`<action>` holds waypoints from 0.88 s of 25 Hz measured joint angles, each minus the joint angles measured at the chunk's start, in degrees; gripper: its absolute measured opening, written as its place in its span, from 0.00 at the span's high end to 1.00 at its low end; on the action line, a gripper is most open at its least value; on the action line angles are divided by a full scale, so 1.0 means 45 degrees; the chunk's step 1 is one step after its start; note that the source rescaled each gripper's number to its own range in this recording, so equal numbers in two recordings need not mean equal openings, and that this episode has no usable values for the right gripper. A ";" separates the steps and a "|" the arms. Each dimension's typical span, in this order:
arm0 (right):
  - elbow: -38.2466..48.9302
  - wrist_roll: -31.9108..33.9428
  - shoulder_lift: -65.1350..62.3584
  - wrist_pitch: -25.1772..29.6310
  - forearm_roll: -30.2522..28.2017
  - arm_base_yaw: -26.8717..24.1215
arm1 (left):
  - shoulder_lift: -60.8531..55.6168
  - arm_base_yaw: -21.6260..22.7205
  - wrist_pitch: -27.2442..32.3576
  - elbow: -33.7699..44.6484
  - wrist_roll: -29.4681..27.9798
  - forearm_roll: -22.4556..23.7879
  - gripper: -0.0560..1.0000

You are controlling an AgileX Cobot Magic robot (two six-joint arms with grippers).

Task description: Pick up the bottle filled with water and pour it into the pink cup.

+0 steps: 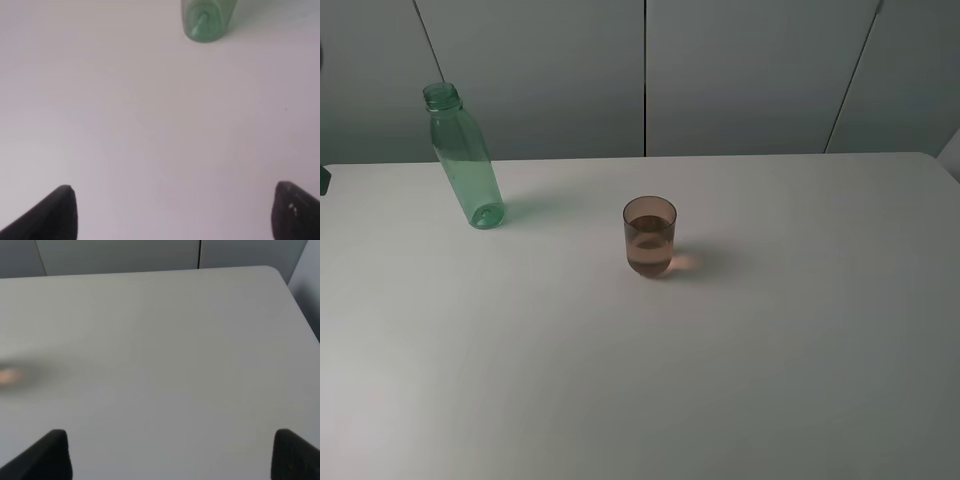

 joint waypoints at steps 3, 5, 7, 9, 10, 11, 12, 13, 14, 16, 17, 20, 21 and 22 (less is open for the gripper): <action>0.0000 0.0000 0.0000 0.0000 0.0000 0.0000 | -0.2023 0.0000 0.0723 0.0613 0.0226 -0.0926 0.01; 0.0000 0.0000 0.0000 0.0000 0.0000 0.0000 | -0.3356 0.0000 0.1058 0.1229 0.0442 -0.1418 0.01; 0.0000 0.0000 0.0000 0.0000 0.0000 0.0000 | -0.4811 0.0000 0.1597 0.1692 0.0518 -0.1539 0.01; 0.0000 0.0000 0.0000 0.0000 0.0000 0.0000 | -0.6070 0.0000 0.1949 0.2117 0.0567 -0.1565 0.01; 0.0000 0.0000 0.0000 0.0000 0.0000 0.0000 | -0.6701 0.0000 0.2066 0.2309 0.0567 -0.1565 0.01; 0.0000 0.0000 0.0000 0.0000 0.0000 0.0000 | -0.7215 0.0000 0.2178 0.2454 0.0567 -0.1508 0.01; 0.0000 0.0000 0.0000 0.0000 0.0000 0.0000 | -0.7769 0.0000 0.2274 0.2627 0.0567 -0.1400 0.01; 0.0000 0.0000 0.0000 0.0000 0.0000 0.0000 | -0.8265 0.0000 0.2401 0.2788 0.0567 -0.1283 0.01; 0.0000 0.0000 0.0000 0.0000 0.0000 0.0000 | -0.8698 0.0000 0.2511 0.2918 0.0567 -0.1191 0.01; 0.0000 0.0000 0.0000 0.0000 0.0000 0.0000 | -0.9413 0.0000 0.2626 0.3215 0.0567 -0.1089 0.01; 0.0000 0.0000 0.0000 0.0000 0.0000 0.0000 | -0.9757 0.0000 0.2659 0.3356 0.0600 -0.1058 0.01; 0.0000 0.0000 0.0000 0.0000 0.0000 0.0000 | -1.0657 0.0000 0.2794 0.3727 0.1044 -0.0974 0.01; 0.0000 0.0000 0.0000 0.0000 0.0000 0.0000 | -1.0944 0.0000 0.2877 0.3793 0.1107 -0.0974 0.01; 0.0000 0.0000 0.0000 0.0000 0.0000 0.0000 | -1.1191 0.0000 0.2944 0.3883 0.1160 -0.0946 0.01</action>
